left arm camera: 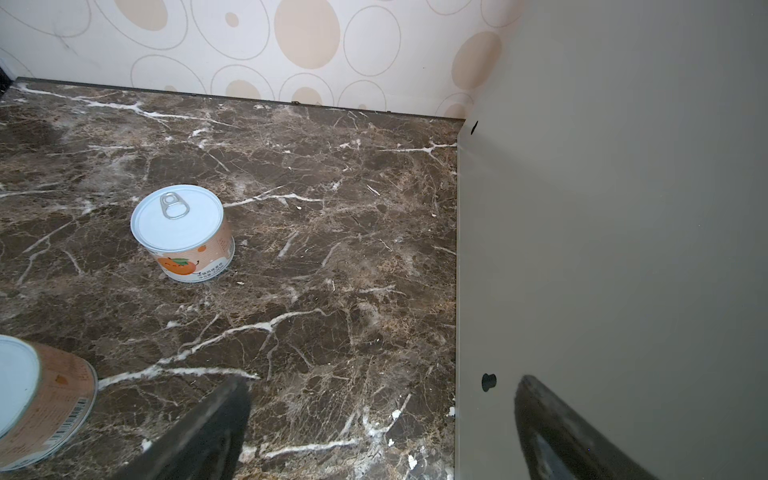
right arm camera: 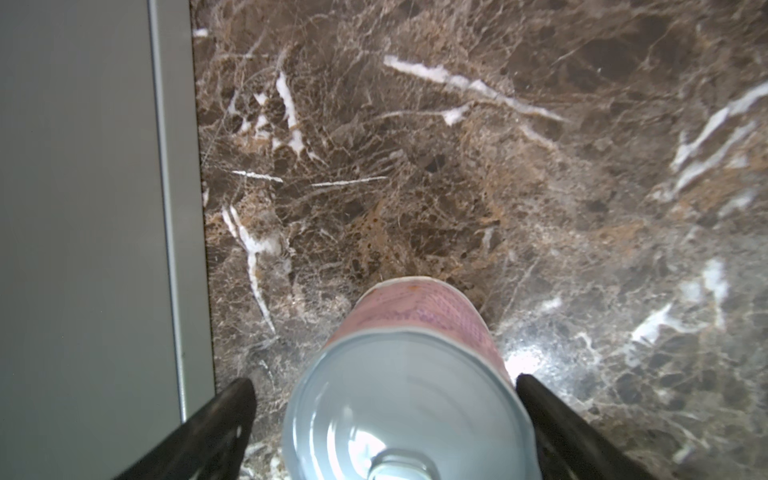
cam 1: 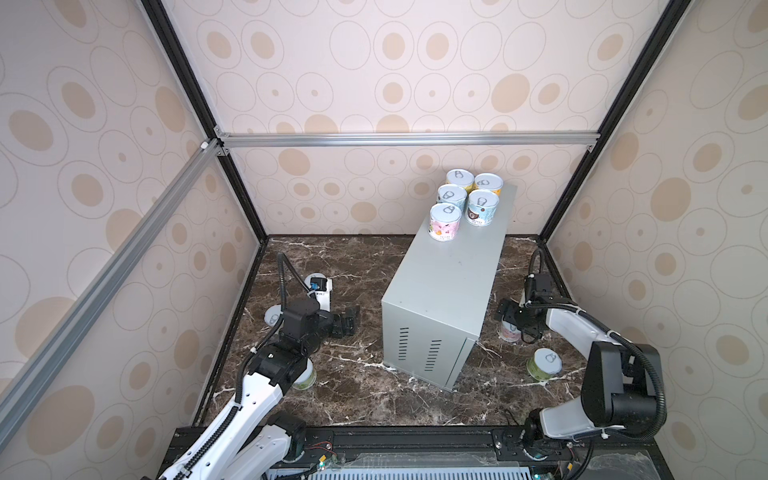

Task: Place and organize the canned foods onto the counter
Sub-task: 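Close the right gripper on the pink-labelled can and lift it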

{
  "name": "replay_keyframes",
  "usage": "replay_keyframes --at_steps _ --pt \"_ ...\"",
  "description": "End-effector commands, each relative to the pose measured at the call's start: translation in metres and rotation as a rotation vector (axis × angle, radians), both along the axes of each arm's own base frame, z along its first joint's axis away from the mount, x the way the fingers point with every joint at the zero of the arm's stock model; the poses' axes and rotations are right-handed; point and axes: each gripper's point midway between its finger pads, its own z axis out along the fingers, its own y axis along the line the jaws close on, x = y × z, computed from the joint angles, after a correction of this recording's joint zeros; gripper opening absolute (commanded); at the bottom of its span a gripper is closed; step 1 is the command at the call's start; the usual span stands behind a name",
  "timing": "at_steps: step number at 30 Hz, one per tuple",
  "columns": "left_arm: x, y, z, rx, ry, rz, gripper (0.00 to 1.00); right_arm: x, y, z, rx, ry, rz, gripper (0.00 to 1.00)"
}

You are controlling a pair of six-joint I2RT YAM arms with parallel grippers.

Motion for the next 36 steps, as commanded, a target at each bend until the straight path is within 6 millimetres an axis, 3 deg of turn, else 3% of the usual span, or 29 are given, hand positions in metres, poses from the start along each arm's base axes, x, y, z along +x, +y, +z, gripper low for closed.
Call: replay_keyframes --at_steps 1,18,25,36 --pt "0.001 0.001 0.003 0.006 -0.015 -0.005 0.99 -0.009 -0.001 -0.015 -0.019 0.068 -0.006 0.99" --pt "0.002 0.0 -0.001 0.009 -0.003 -0.006 0.99 -0.011 -0.004 -0.034 -0.053 0.146 0.001 0.97" --pt "0.002 -0.001 -0.001 0.008 0.0 -0.005 0.99 -0.01 -0.005 -0.034 -0.059 0.15 0.004 0.86" --pt "0.003 0.002 -0.002 0.017 -0.002 0.008 0.99 -0.002 0.0 -0.019 -0.048 0.125 0.032 0.64"
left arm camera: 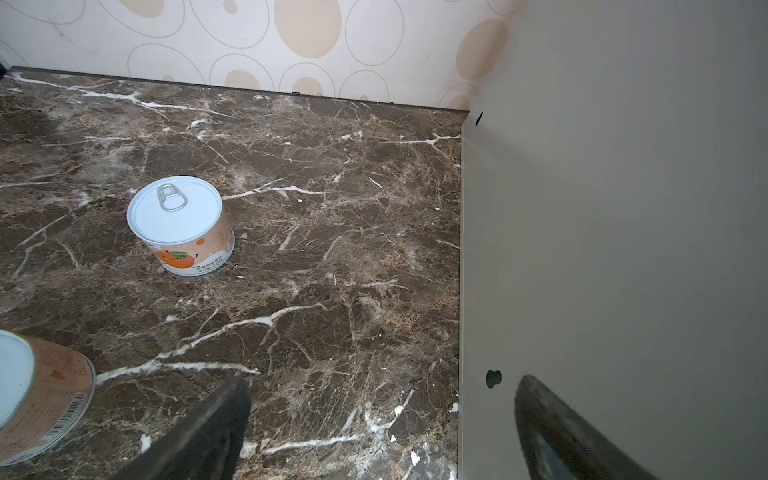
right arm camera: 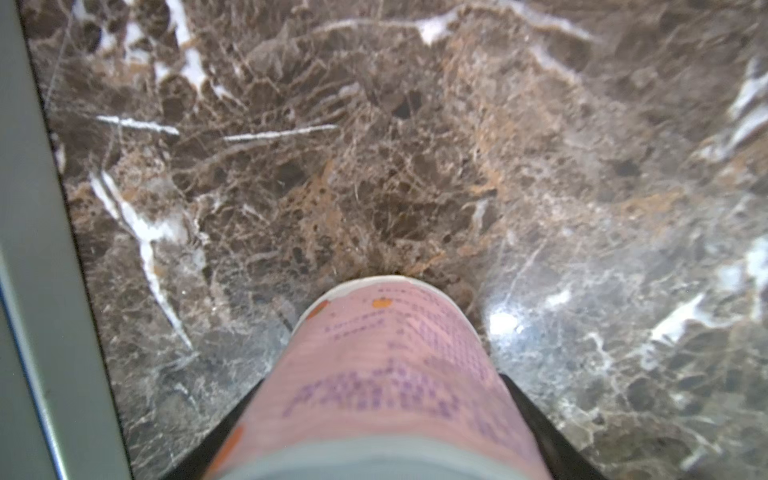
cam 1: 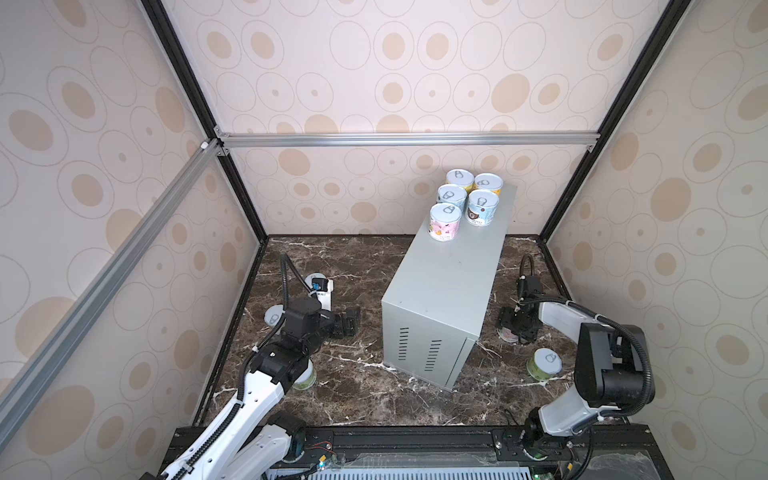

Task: Place and organize the canned foods onto the counter
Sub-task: 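Close the right gripper on the pink-labelled can and lift it, then carry the pink can with the right gripper up over the cabinet top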

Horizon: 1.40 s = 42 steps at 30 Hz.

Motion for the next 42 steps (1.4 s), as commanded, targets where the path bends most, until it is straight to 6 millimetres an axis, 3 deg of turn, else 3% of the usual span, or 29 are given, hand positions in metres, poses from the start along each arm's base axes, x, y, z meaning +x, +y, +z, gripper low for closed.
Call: replay_keyframes --at_steps 1,5,15,22,33,42 --pt "0.002 0.003 0.005 0.01 -0.02 0.009 0.99 0.01 0.005 0.016 -0.004 -0.035 0.032 0.64" --pt "0.002 0.001 0.001 0.009 -0.009 -0.001 0.99 0.01 0.012 0.031 0.004 -0.07 0.055 0.62" --pt "0.0 -0.016 -0.01 0.021 0.021 -0.044 0.99 0.006 0.055 0.077 0.092 -0.172 0.123 0.6" --pt "-0.008 -0.027 -0.009 0.068 -0.005 -0.059 0.99 -0.017 0.077 0.12 0.139 -0.261 0.175 0.58" --pt "-0.008 -0.023 0.029 0.039 -0.071 -0.028 0.99 -0.067 0.08 0.207 0.17 -0.447 0.219 0.57" --pt "0.003 -0.044 0.021 0.082 0.029 -0.101 0.99 -0.09 0.078 0.268 0.185 -0.561 0.235 0.56"
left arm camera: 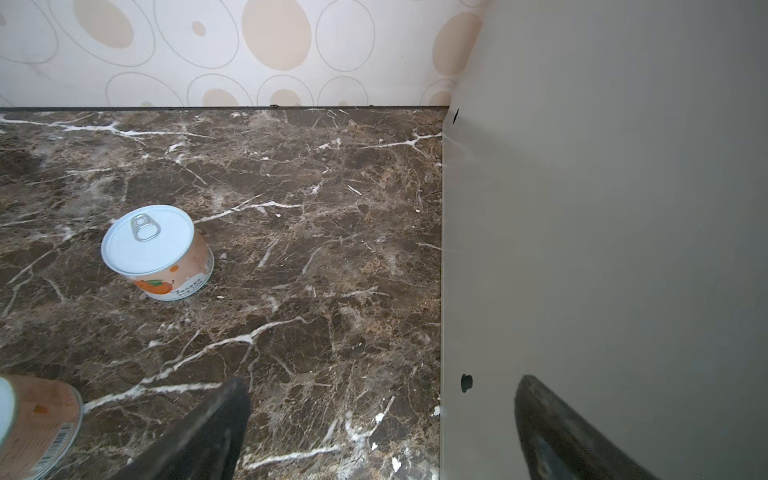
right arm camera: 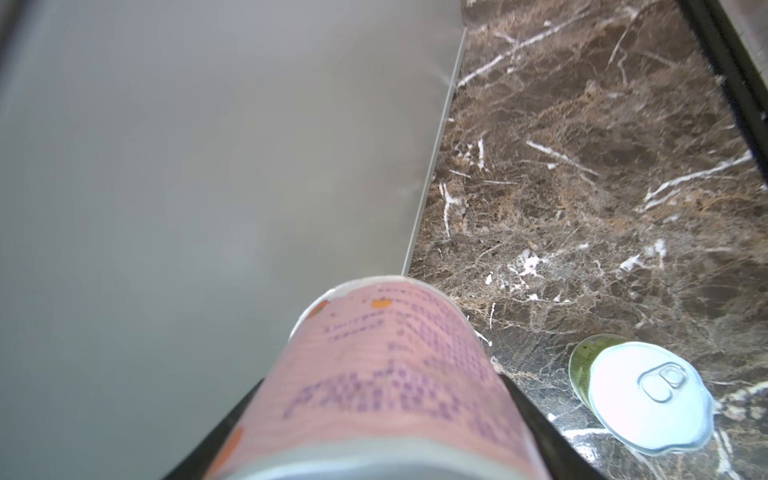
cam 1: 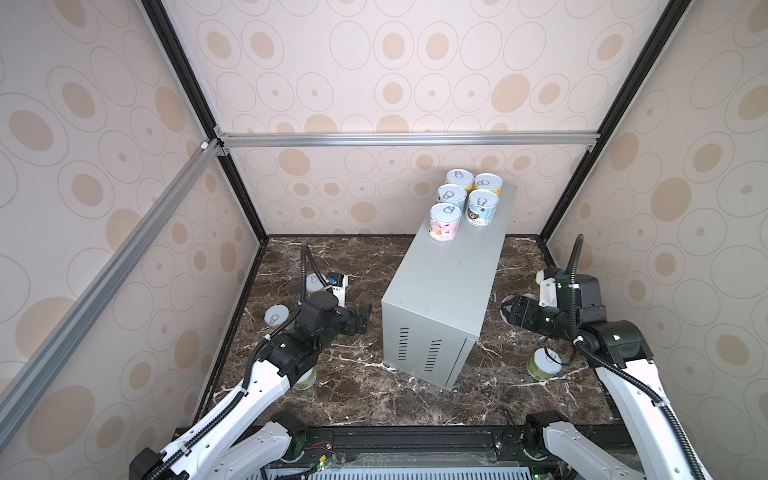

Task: Place and organize the canned foods onto the counter
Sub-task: 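Carry the pink can with the right gripper up over the cabinet top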

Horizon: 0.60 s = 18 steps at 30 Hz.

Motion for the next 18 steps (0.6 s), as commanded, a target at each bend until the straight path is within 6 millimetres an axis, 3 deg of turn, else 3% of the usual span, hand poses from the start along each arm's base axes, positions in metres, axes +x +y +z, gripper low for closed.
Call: replay_keyframes --at_steps 1,8,13,18 --pt "0.0 -0.007 0.006 0.033 0.028 -0.042 0.99 -0.012 0.001 0.033 0.013 -0.064 0.017 0.56" --pt "0.002 -0.003 0.018 0.086 0.001 -0.052 0.99 -0.022 -0.005 0.081 -0.036 -0.117 0.028 0.56" --pt "0.002 0.002 0.03 0.081 -0.057 -0.035 0.99 -0.023 -0.005 0.103 -0.067 -0.113 0.056 0.56" --pt "0.002 0.002 0.027 0.085 -0.074 -0.04 0.99 -0.021 -0.004 0.118 -0.091 -0.097 0.085 0.56"
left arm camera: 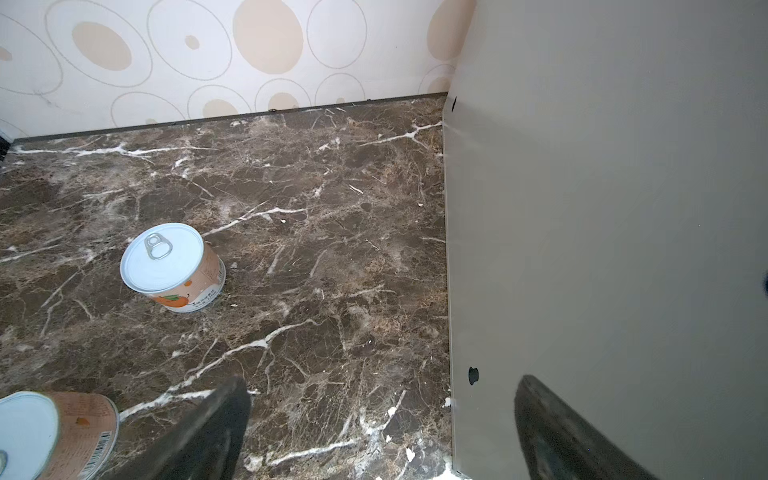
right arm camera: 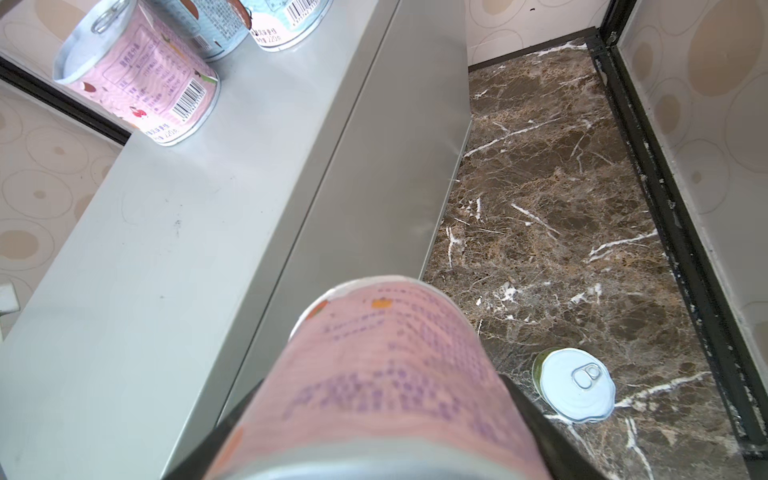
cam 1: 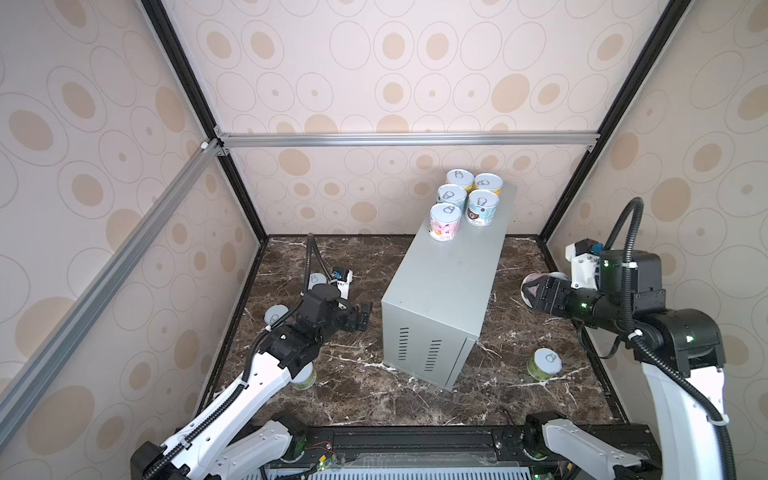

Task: Place and organize the canned foods onto the counter
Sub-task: 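Carry the pink can with the right gripper up over the cabinet top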

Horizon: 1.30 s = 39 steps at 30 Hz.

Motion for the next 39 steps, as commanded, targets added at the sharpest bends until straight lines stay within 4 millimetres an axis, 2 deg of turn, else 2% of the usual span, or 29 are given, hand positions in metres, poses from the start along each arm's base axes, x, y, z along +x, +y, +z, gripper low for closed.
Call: replay_keyframes --at_steps 1,8,18,19,22,31,39 --pt "0.002 0.0 0.011 0.014 -0.056 -0.01 0.99 -0.002 0.001 0.013 -0.036 -0.007 0.035 0.56" --pt "-0.001 0.006 -0.002 0.035 -0.055 -0.008 0.99 0.005 0.005 0.039 -0.034 -0.006 0.058 0.55" --pt "-0.008 0.016 0.0 0.044 -0.085 0.004 0.99 0.033 0.011 0.062 -0.035 0.0 0.052 0.53" --pt "-0.008 0.016 0.0 0.044 -0.085 0.004 0.99 0.033 0.012 0.071 -0.04 -0.024 0.056 0.53" --pt "-0.008 0.016 0.002 0.041 -0.092 0.005 0.99 0.039 0.018 0.079 -0.061 -0.035 0.066 0.53" --pt "-0.01 0.021 0.006 0.04 -0.111 0.021 0.99 0.06 0.042 0.069 -0.177 -0.007 0.11 0.53" --pt "-0.011 0.019 0.005 0.034 -0.105 0.011 0.99 0.086 0.058 0.046 -0.256 0.052 0.129 0.53"
